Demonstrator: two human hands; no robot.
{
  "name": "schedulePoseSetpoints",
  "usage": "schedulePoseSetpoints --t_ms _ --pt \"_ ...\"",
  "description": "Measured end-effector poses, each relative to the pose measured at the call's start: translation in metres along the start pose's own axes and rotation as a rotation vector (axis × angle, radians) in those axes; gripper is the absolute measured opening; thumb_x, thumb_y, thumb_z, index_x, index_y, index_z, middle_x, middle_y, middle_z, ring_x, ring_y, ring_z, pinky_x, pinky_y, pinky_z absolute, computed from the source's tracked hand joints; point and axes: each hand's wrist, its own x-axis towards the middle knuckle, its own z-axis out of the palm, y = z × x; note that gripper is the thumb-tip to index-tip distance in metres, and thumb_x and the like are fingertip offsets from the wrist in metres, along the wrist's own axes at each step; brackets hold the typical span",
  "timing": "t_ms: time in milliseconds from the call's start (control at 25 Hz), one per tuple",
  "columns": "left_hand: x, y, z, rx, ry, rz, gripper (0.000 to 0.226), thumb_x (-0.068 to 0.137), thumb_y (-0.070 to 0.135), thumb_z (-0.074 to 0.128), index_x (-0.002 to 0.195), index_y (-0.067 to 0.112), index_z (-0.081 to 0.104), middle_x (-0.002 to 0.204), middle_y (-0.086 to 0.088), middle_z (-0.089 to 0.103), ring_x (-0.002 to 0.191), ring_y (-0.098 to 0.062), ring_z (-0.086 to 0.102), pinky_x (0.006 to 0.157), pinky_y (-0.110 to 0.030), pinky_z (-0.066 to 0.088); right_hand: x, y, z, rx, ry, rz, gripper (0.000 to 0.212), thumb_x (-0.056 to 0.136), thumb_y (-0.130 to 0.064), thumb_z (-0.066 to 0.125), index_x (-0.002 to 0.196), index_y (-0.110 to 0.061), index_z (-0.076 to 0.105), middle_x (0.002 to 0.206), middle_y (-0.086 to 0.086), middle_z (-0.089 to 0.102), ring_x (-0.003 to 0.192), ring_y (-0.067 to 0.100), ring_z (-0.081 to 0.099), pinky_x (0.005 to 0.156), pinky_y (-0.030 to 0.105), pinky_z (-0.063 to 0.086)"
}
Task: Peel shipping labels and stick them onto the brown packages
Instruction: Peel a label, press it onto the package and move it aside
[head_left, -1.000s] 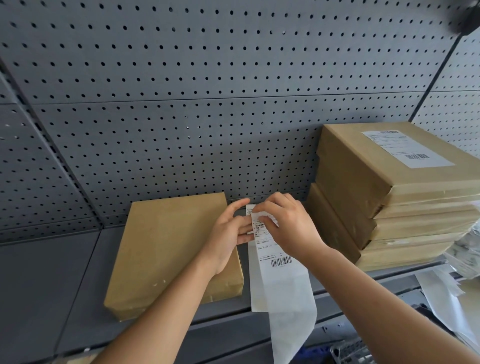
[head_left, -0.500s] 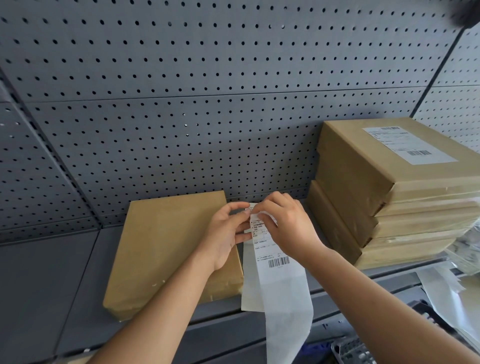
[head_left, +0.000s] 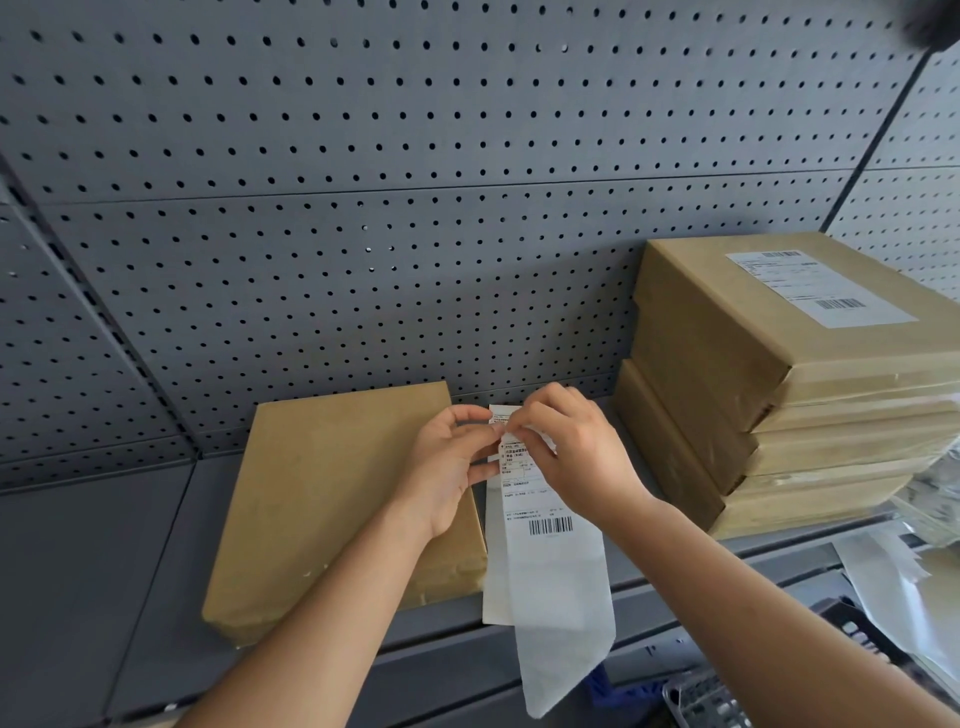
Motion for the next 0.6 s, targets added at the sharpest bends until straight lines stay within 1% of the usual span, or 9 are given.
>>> schedulePoseSetpoints --t_ms 120,240,320,400,520,600 --pt "0.001 -0.001 0.002 0.018 0.04 0.004 0.016 0.093 -0.001 0.068 0.1 0.01 0.059 0.088 -0.012 0.076 0.077 -0.023 0.073 0.068 -0.035 0.062 -0.003 0.001 -0.003 0.03 -0.012 0.013 0.008 0.093 -0.012 0.065 0.096 -0.018 0.069 0.097 -0.004 0.061 0.089 0.017 0.056 0.078 0.036 0.048" --pt "0.003 -0.002 0.004 0.039 0.117 0.003 0.017 0.093 -0.003 0.067 0.096 0.01 0.056 0.096 -0.019 0.074 0.075 -0.024 0.073 0.066 -0.034 0.061 -0.007 0.0 -0.008 0.045 -0.016 0.036 0.011 0.093 -0.008 0.062 0.096 -0.018 0.065 0.098 -0.005 0.063 0.095 0.016 0.058 0.086 0.037 0.048" --pt "0.004 -0.003 0.005 0.047 0.165 0.004 0.018 0.093 -0.004 0.066 0.093 0.01 0.054 0.098 -0.021 0.07 0.077 -0.026 0.072 0.065 -0.034 0.061 -0.01 -0.001 -0.014 0.051 -0.003 0.052 0.013 0.093 -0.005 0.06 0.096 -0.018 0.064 0.099 -0.007 0.065 0.098 0.015 0.058 0.089 0.036 0.047" --pt "0.004 -0.004 0.005 0.078 0.194 0.007 0.019 0.094 -0.003 0.064 0.091 0.011 0.053 0.1 -0.021 0.067 0.082 -0.029 0.071 0.066 -0.034 0.061 -0.013 -0.002 -0.02 0.048 0.015 0.062 0.014 0.093 -0.004 0.06 0.095 -0.017 0.063 0.1 -0.008 0.066 0.099 0.015 0.058 0.089 0.035 0.047" --pt "0.001 -0.001 0.009 0.101 0.162 0.001 0.014 0.095 0.0 0.063 0.096 0.011 0.053 0.103 -0.019 0.072 0.084 -0.028 0.072 0.068 -0.034 0.061 -0.016 -0.001 -0.027 0.04 0.035 0.067 0.013 0.093 -0.004 0.059 0.094 -0.016 0.063 0.098 -0.008 0.066 0.097 0.017 0.057 0.083 0.037 0.048" --pt "-0.003 0.004 0.011 0.088 0.068 -0.021 0.006 0.099 0.008 0.061 0.102 0.01 0.056 0.098 -0.014 0.076 0.082 -0.025 0.073 0.074 -0.035 0.061 -0.016 0.0 -0.028 0.037 0.047 0.072 0.014 0.093 -0.003 0.058 0.094 -0.017 0.063 0.097 -0.008 0.065 0.094 0.018 0.057 0.08 0.038 0.048"
